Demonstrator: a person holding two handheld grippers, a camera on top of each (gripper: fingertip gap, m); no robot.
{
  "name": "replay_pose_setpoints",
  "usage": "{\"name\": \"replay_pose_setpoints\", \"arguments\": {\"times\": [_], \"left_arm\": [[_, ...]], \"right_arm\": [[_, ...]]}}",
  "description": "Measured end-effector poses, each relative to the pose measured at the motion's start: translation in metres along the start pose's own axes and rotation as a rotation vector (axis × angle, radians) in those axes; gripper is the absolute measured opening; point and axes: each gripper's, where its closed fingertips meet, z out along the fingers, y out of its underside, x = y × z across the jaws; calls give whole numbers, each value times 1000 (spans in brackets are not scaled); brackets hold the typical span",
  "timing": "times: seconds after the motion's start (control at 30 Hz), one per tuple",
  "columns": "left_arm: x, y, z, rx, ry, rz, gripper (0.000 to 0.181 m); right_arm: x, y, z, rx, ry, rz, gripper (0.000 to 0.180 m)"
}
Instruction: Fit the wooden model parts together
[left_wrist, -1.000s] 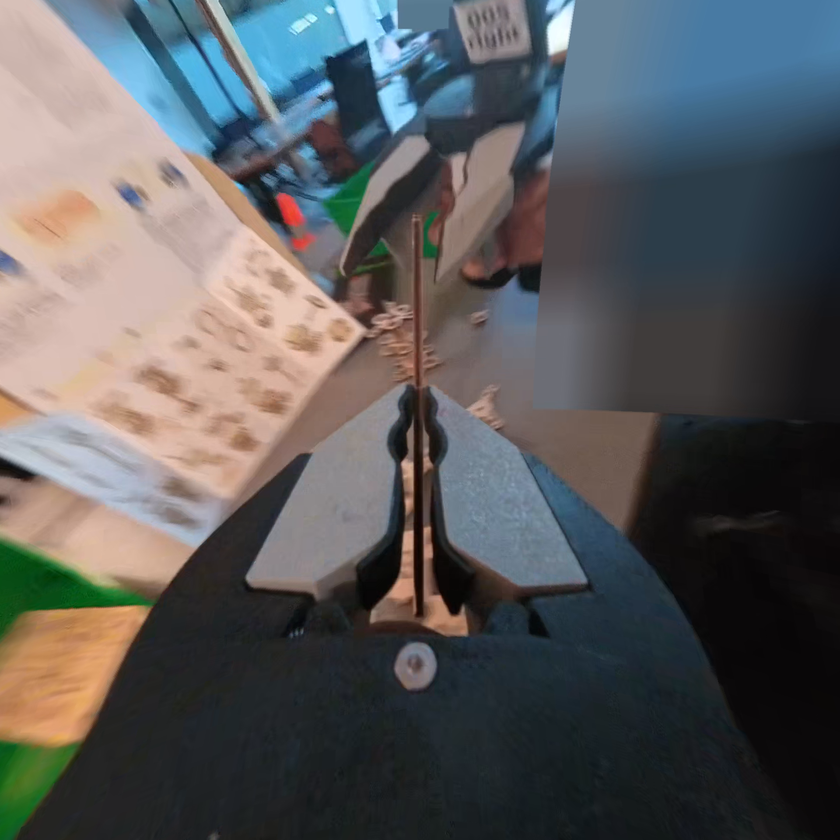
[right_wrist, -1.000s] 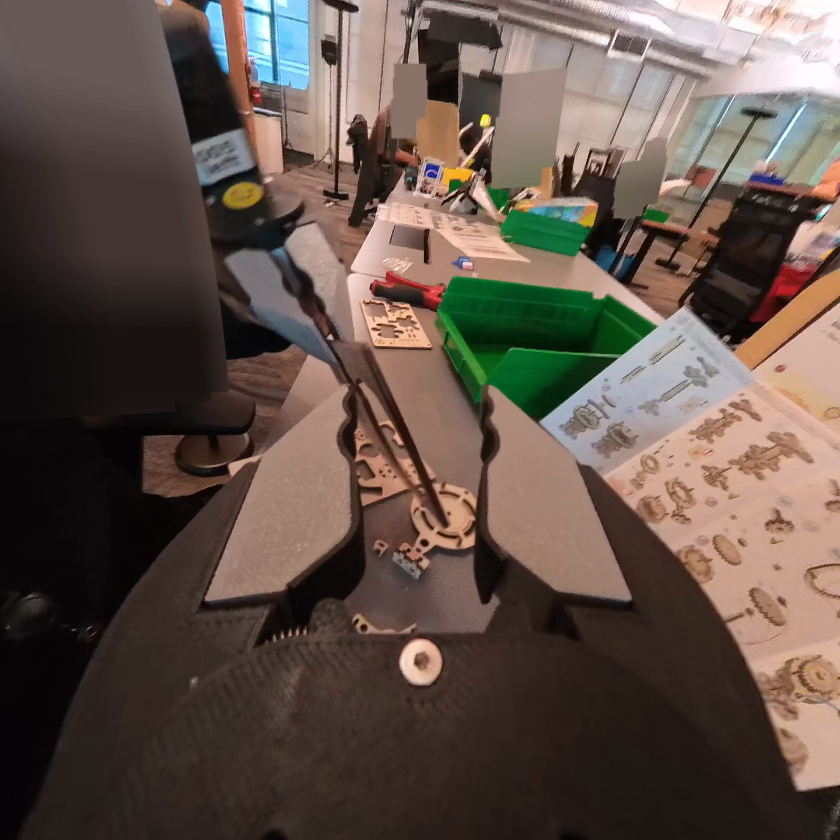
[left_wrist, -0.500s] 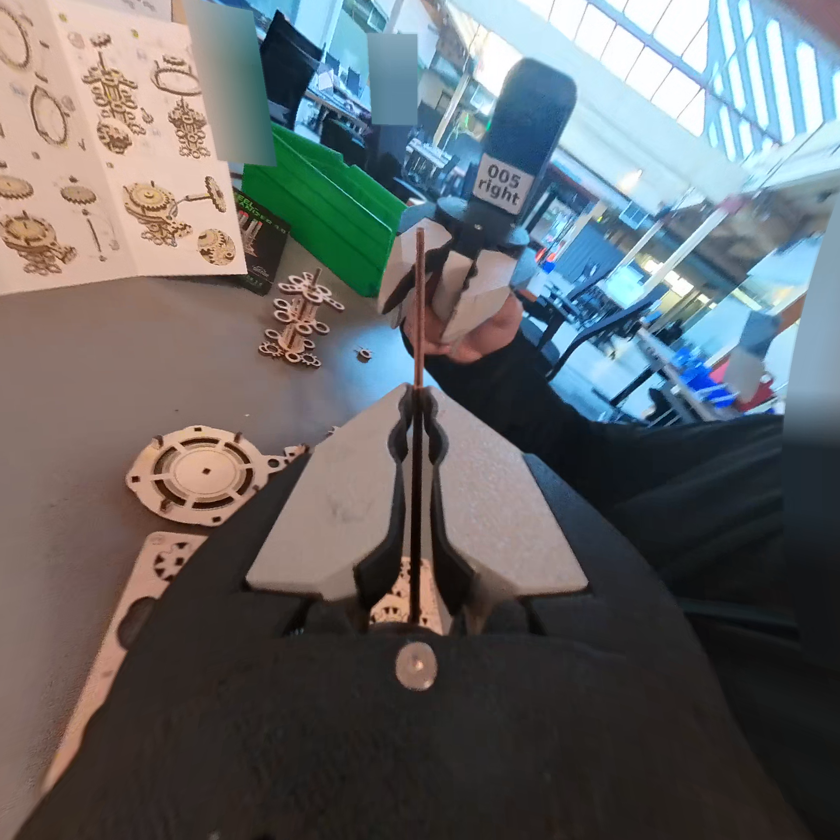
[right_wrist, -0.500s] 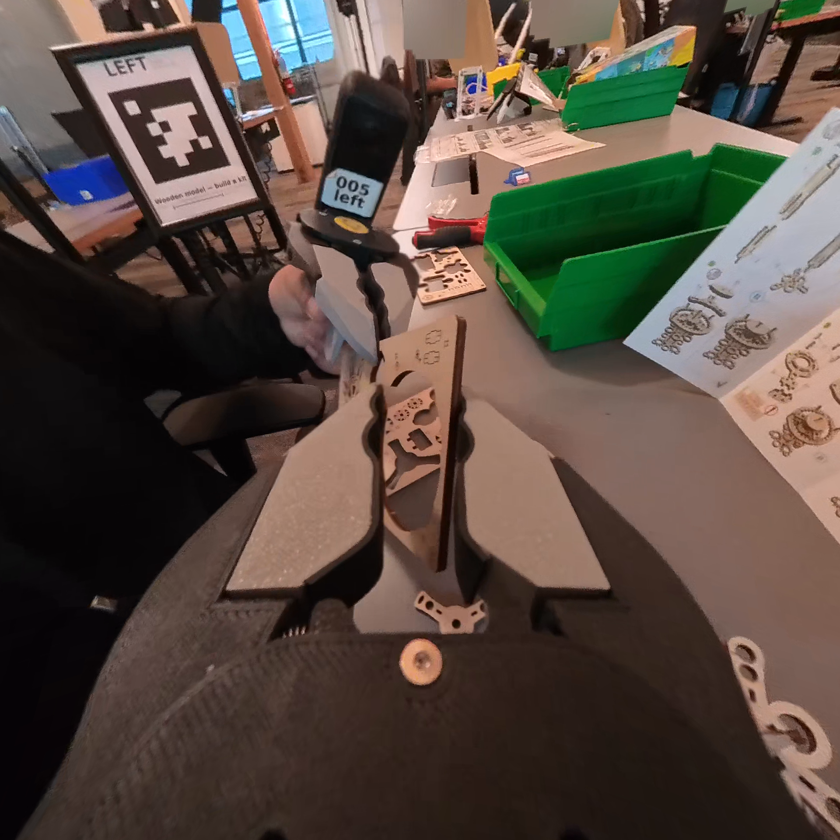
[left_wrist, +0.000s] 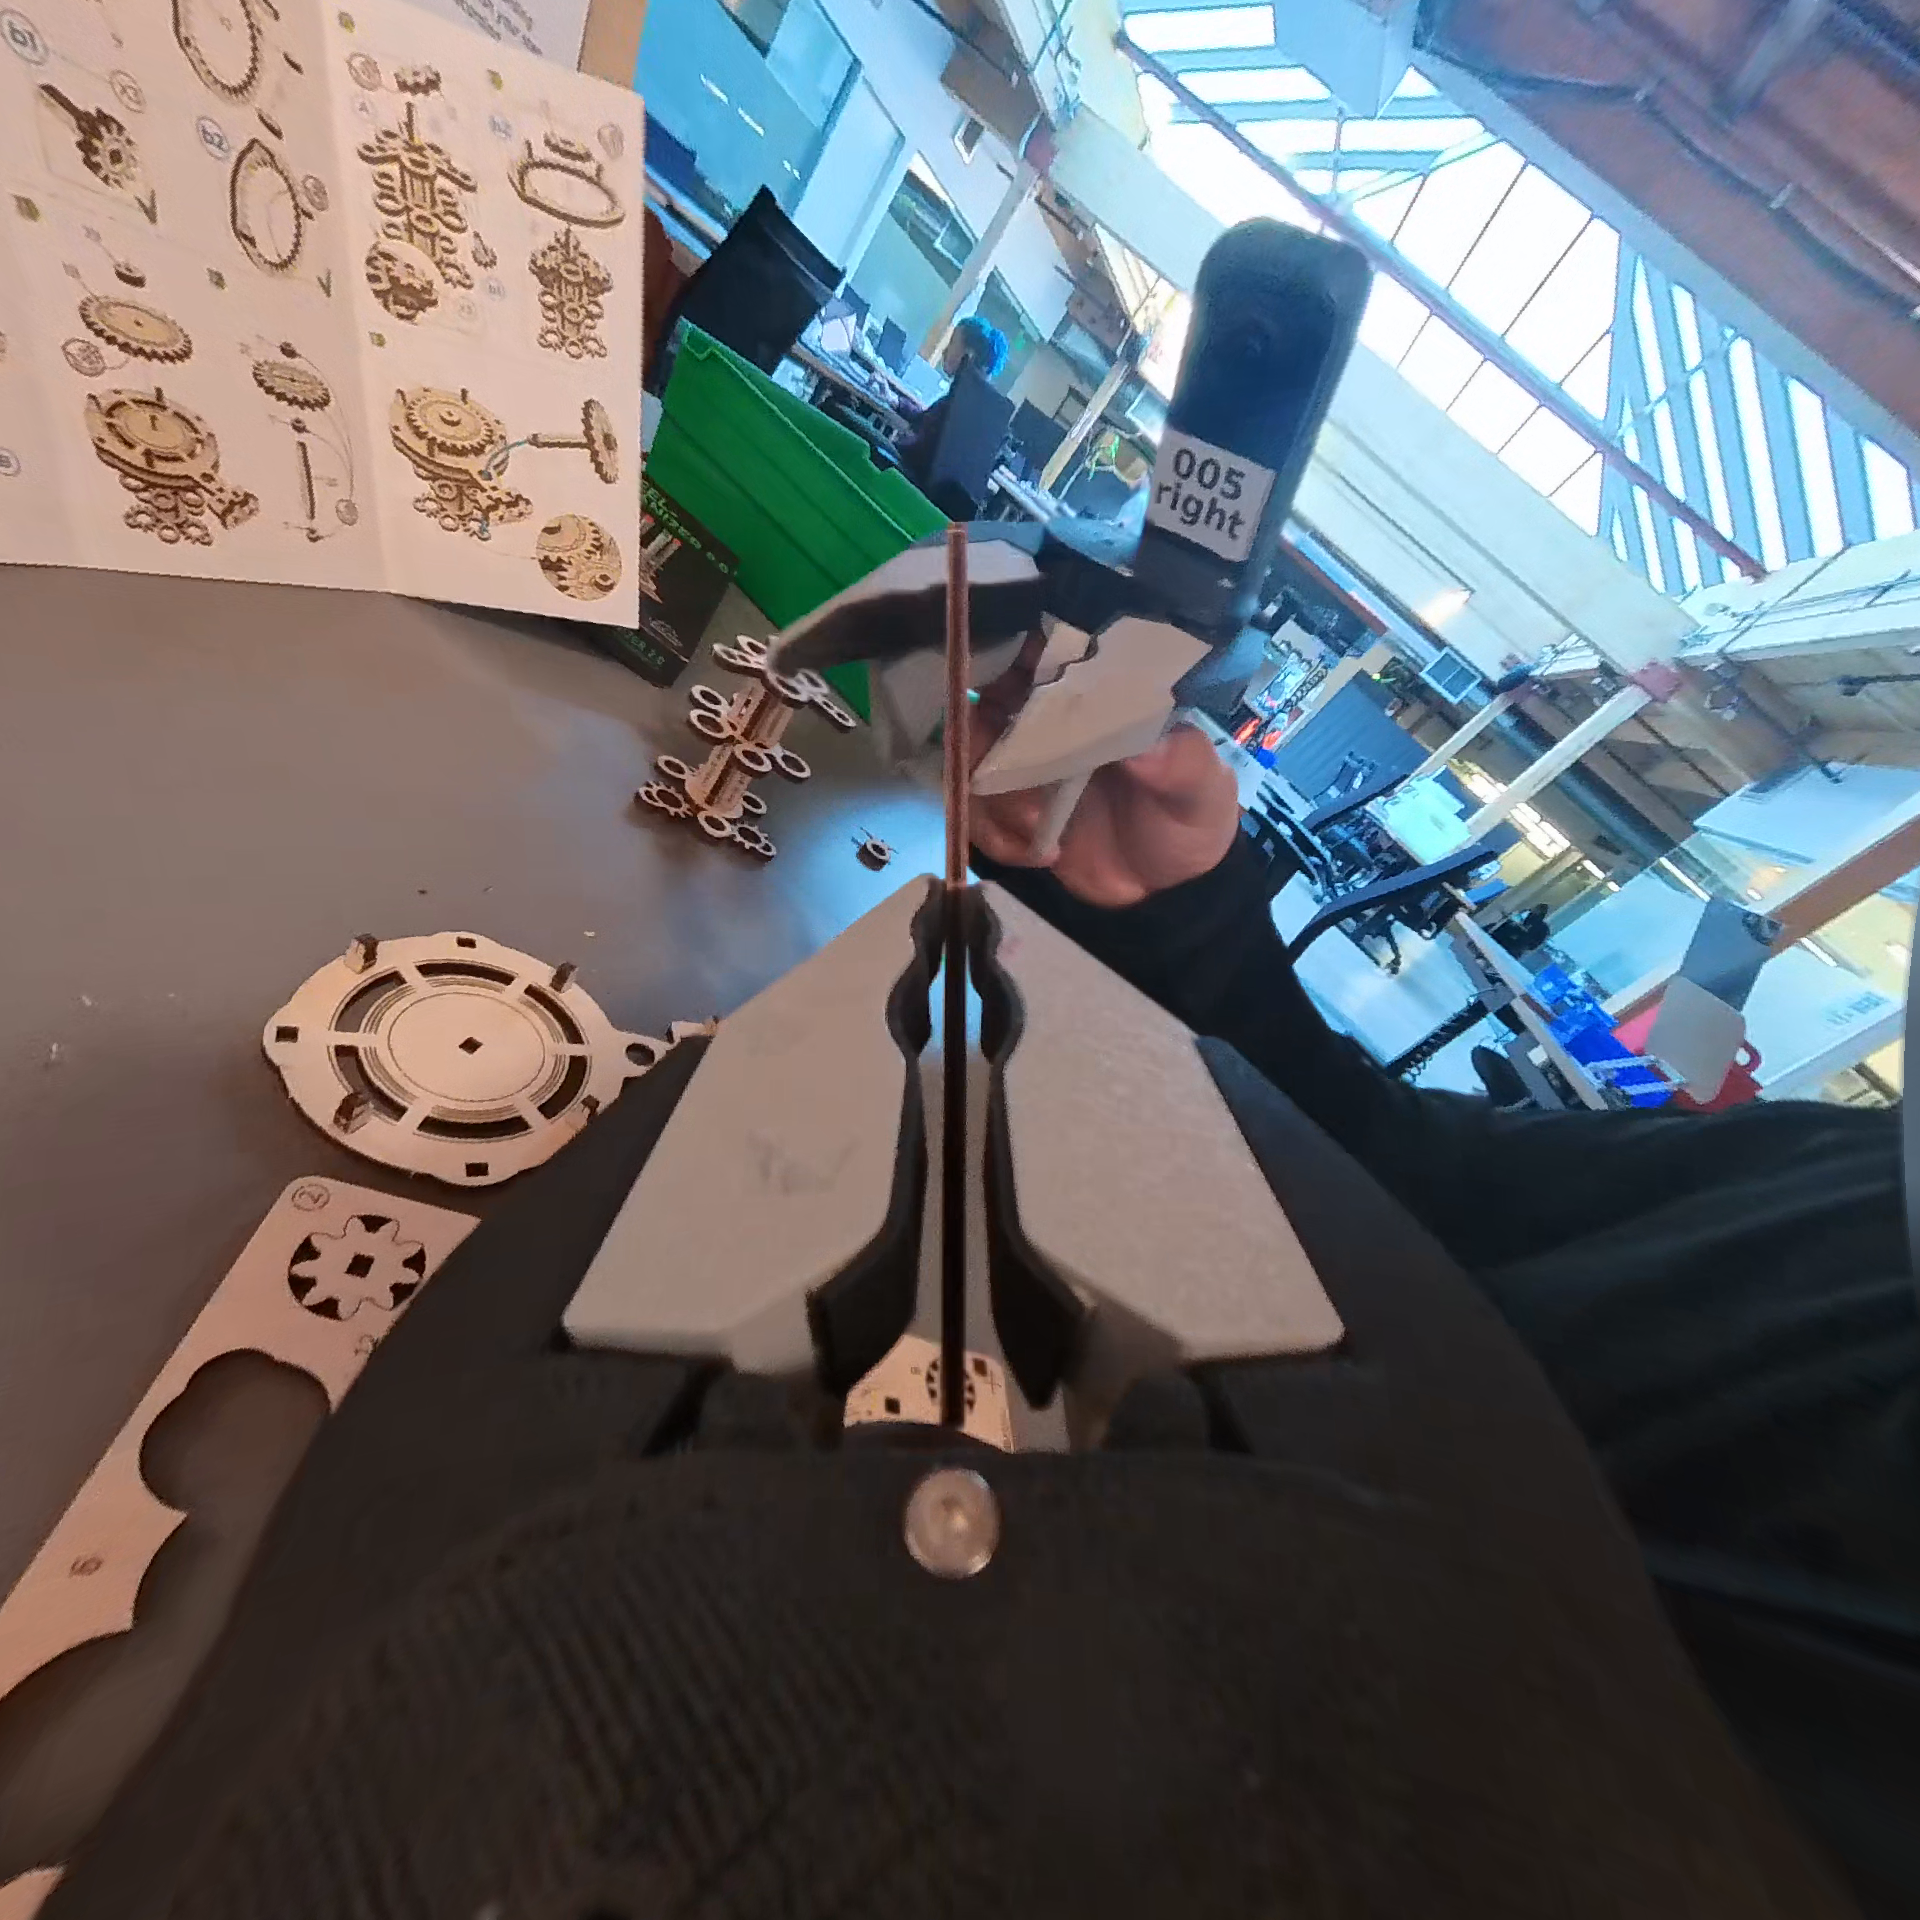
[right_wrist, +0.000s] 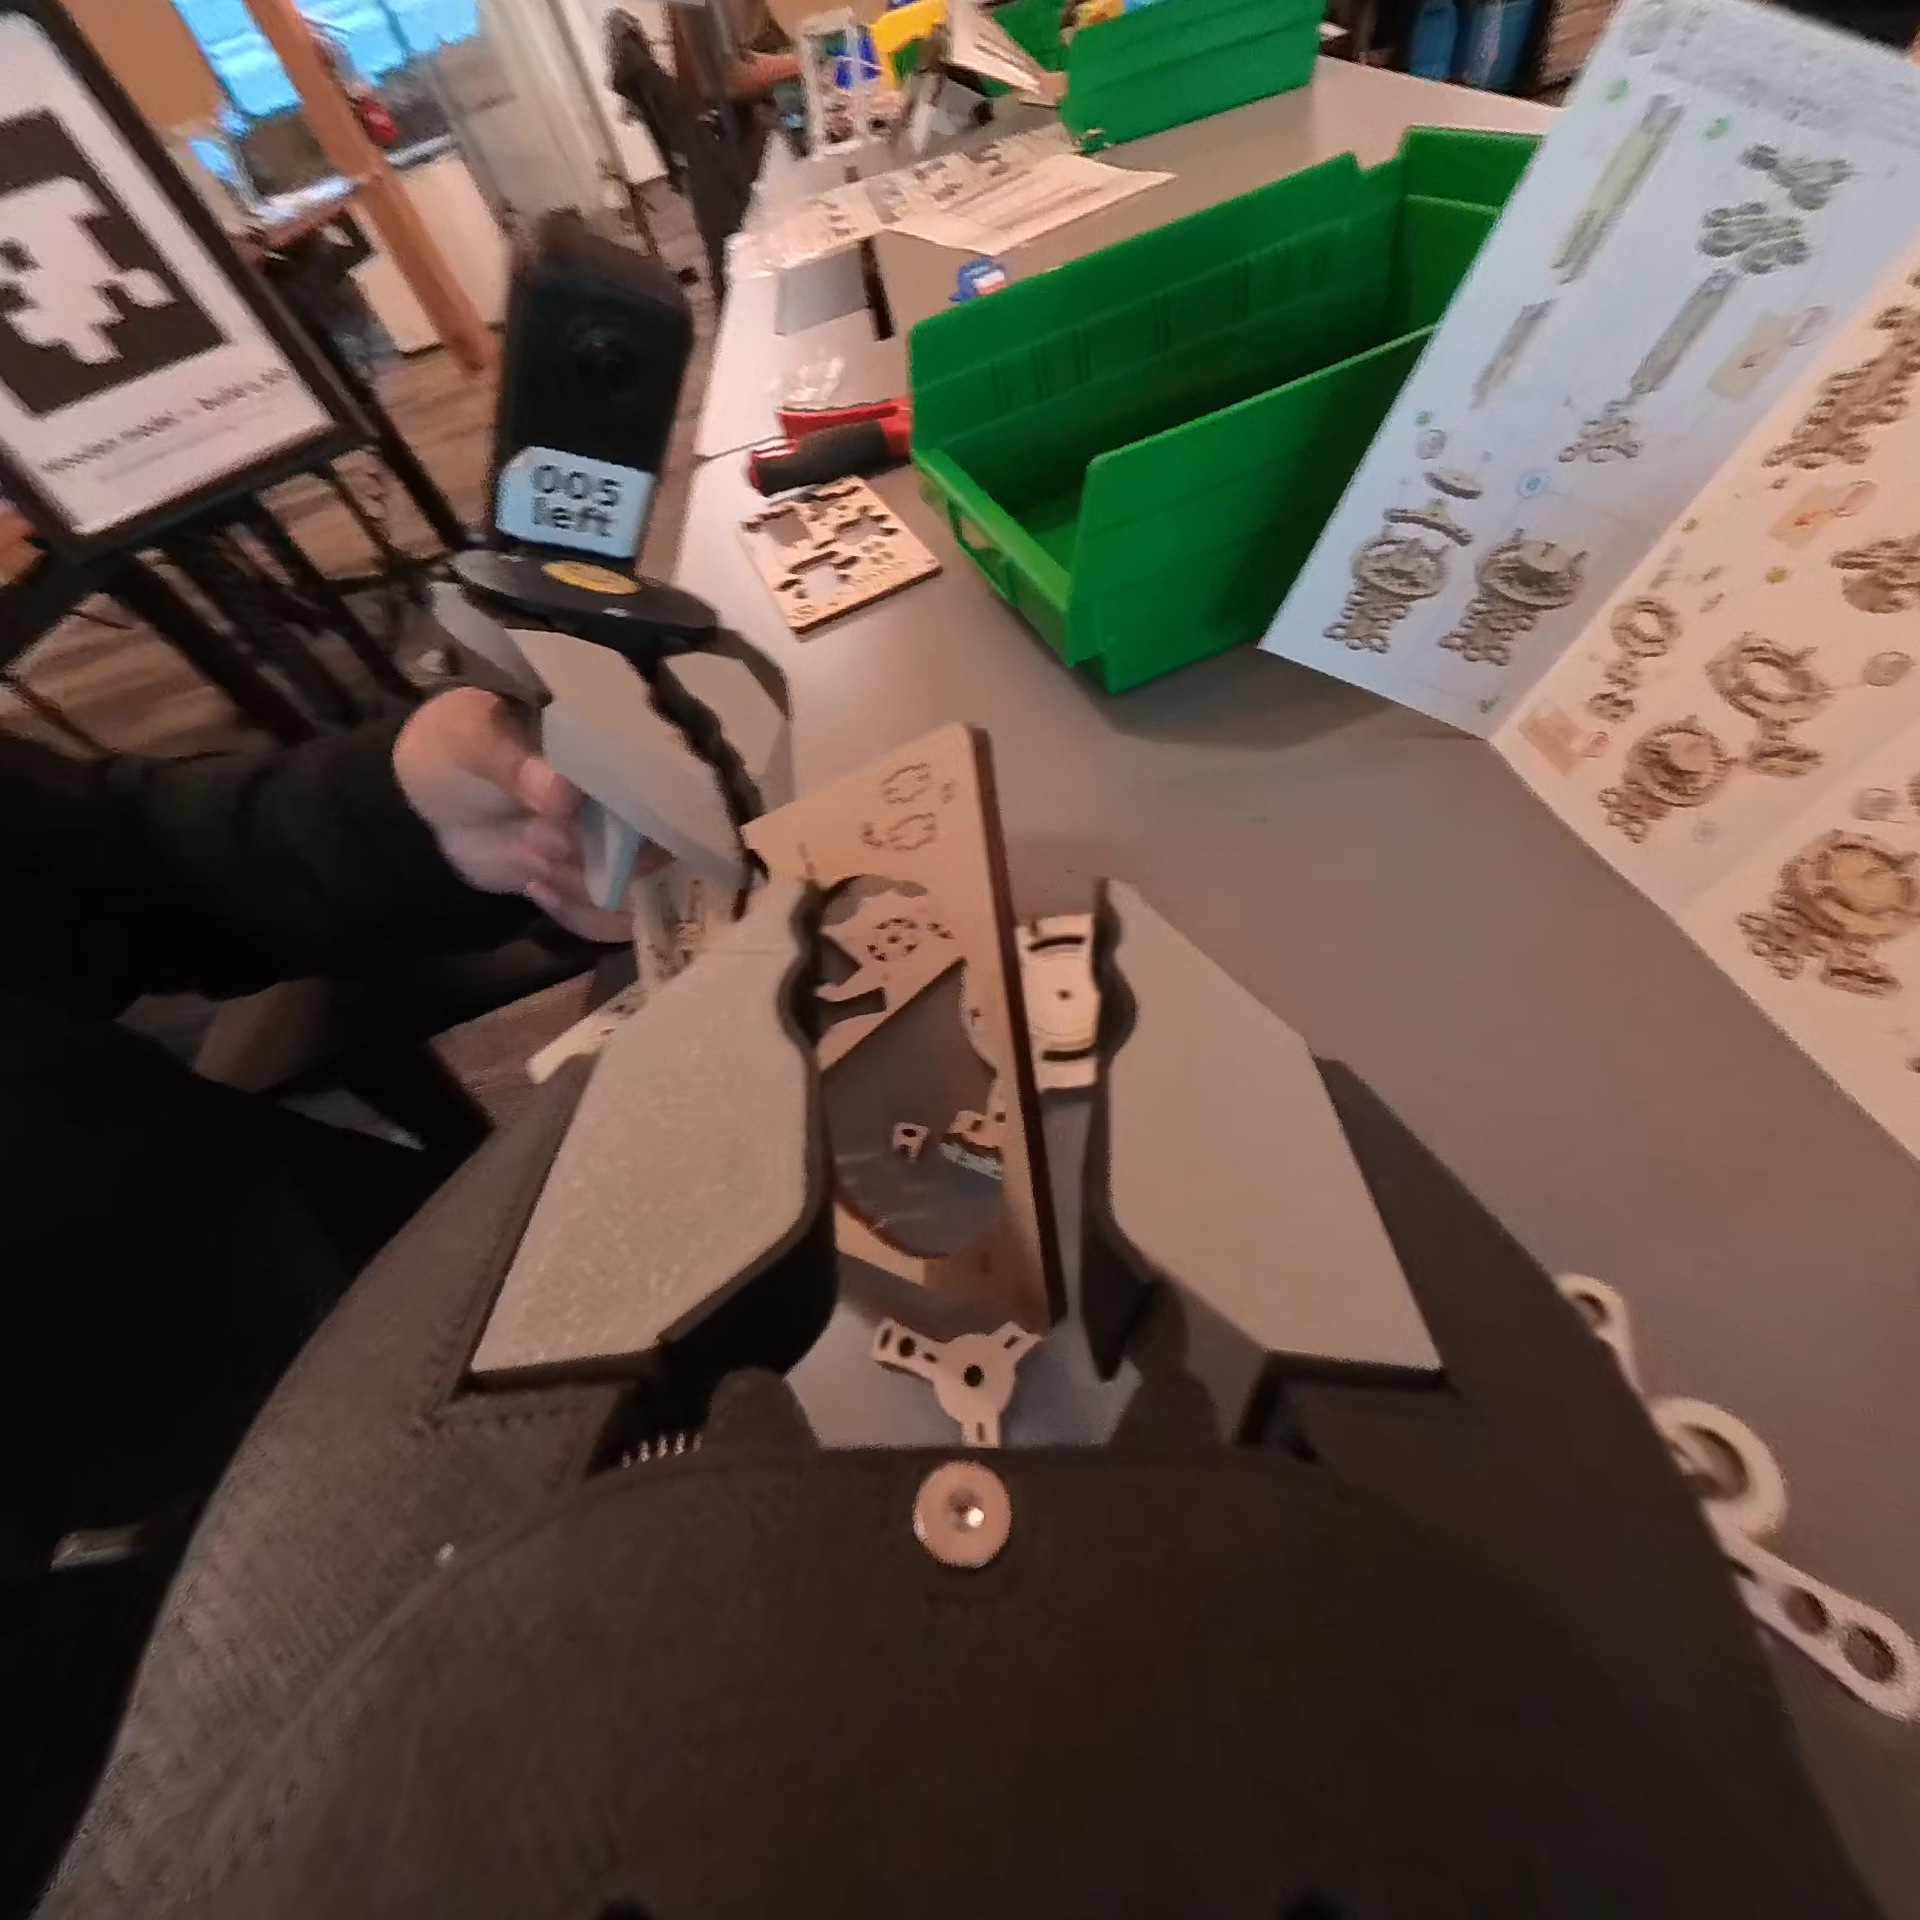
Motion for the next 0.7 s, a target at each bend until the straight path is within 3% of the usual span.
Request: {"name": "replay_pose_setpoints", "arguments": {"times": [0.03,0.17,0.3,0.37,0.43,0.7], "left_arm": [[-2,-1,-1,14,-4,-1,0],[-8,-7,-11,109,-21,14,0],[-16,-13,-16,167,-51,38,0],[-12,-18,-16,208,-32,71,0],[-6,-21,-14,246,11,85,0],[-8,-28,-7,284,63,55,2]], "right_arm": [[6,-2,-2,5,47,-14,57],[25,-20,-23,111,164,-28,63],[6,-37,-35,219,36,11,53],[-18,-34,-30,197,-129,43,40],[-29,-26,-20,147,-220,98,41],[-4,-8,11,127,-74,201,34]]}}
